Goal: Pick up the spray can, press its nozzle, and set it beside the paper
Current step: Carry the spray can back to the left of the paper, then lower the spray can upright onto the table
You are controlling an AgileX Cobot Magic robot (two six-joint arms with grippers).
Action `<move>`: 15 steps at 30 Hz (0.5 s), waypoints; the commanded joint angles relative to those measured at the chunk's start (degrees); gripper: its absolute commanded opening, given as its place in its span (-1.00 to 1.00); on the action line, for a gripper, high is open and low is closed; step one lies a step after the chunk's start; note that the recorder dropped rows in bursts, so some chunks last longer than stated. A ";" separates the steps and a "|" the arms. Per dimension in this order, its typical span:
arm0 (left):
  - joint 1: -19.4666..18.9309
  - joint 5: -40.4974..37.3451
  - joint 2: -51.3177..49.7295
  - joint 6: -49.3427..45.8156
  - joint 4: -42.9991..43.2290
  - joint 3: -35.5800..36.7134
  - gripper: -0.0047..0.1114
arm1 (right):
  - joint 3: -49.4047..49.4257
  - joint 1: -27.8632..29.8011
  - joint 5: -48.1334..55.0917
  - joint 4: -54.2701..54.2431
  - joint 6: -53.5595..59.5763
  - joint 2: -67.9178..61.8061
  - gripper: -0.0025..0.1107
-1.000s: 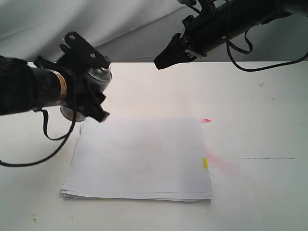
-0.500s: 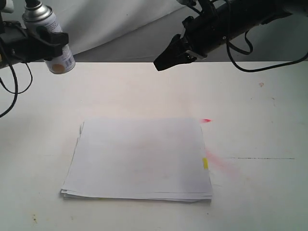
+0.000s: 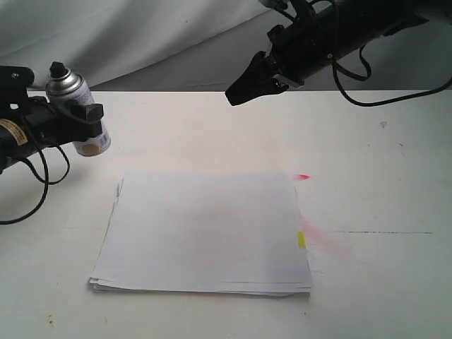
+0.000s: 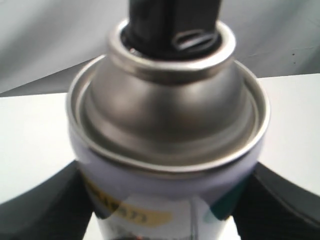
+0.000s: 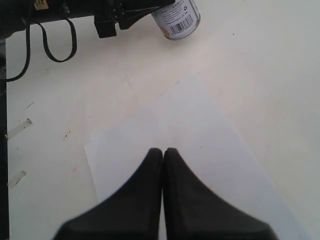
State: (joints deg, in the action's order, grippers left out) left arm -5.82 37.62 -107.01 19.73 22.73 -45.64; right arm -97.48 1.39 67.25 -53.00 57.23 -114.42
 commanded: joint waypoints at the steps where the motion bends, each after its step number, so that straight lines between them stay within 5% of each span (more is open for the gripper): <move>1: 0.03 4.32 0.75 -4.77 -4.02 2.64 -0.92 | 0.10 -0.06 0.58 -0.21 -0.04 0.55 -0.96; 15: 0.03 5.28 -0.67 -4.07 -5.84 5.44 -0.92 | 0.10 -0.06 0.46 -0.45 -0.04 0.55 -0.96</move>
State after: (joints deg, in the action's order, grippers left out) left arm -5.82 40.37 -107.30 14.94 17.89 -40.25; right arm -97.48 1.39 67.25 -53.00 57.23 -114.42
